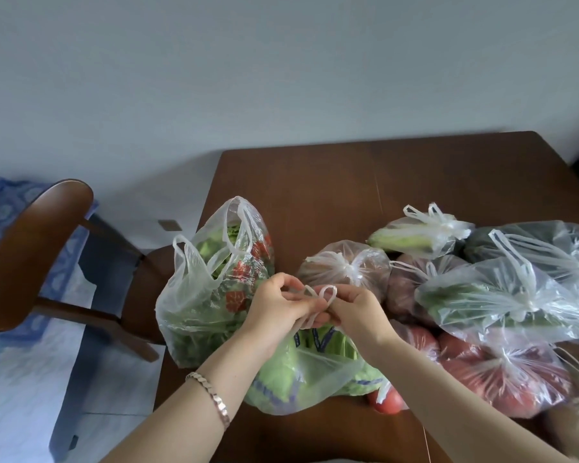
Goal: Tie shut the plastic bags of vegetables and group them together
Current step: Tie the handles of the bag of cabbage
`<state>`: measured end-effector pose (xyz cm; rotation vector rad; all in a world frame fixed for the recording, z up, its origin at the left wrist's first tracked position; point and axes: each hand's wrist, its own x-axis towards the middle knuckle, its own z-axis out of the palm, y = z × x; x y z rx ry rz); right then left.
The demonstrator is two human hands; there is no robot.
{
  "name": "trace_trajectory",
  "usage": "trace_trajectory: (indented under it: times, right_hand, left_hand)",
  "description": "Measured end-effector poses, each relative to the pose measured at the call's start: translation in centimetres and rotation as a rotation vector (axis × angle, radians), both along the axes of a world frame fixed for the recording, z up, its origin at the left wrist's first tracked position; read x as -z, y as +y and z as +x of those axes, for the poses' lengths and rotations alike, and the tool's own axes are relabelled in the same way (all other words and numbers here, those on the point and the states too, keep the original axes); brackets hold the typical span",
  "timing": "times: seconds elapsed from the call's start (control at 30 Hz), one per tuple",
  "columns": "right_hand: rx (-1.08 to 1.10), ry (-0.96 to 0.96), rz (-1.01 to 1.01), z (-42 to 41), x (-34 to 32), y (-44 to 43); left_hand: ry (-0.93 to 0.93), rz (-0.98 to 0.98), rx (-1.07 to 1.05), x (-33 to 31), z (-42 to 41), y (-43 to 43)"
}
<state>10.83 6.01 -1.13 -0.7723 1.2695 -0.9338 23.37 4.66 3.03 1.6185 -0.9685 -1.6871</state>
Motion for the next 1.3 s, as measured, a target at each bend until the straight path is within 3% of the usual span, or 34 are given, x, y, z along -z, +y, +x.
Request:
trace_trajectory:
  times: [0.13,0.3,0.4,0.47,0.57,0.73,0.9,1.1,1.2,1.3]
  right_hand:
    - [-0.077,-0.087,-0.037,-0.5,0.2,0.8]
    - [-0.002,0.190,-0.153,-0.9,0.1,1.6]
    - [0.080,0.323,-0.159,-0.7,0.5,1.8]
    - [0.163,0.353,-0.138,-0.6,0.6,1.8]
    - [0.225,0.344,-0.039,-0.2,0.8,1.0]
    - [-0.111,0.601,-0.012,0.9,1.1,-0.5]
    - [-0.305,0.554,-0.140,0.0,-0.2,0.0]
    - [-0.166,0.196,-0.235,-1.3,0.3,1.6]
    - [-0.126,0.390,-0.312,-0.9,0.8,1.6]
    - [-0.223,0.533,-0.343,-0.6,0.6,1.2]
  left_hand:
    - [-0.003,0.053,0.009,0.5,0.1,0.0]
    - [-0.105,-0.081,0.100,1.0,-0.1,0.3]
    - [-0.289,-0.266,0.302,1.5,0.5,0.0]
    - [-0.428,-0.363,0.396,1.7,1.0,0.0]
    - [-0.393,-0.404,0.448,2.6,1.9,0.6]
    - [-0.456,-0.585,0.367,4.3,2.1,1.5]
    - [-0.397,-0.489,0.222,4.3,2.1,0.5]
    - [-0.295,-0.194,0.254,4.2,1.1,-0.2]
    - [-0.190,-0.099,0.218,4.0,1.1,-0.2]
    - [-0.213,-0.091,0.239,3.6,1.8,-0.6]
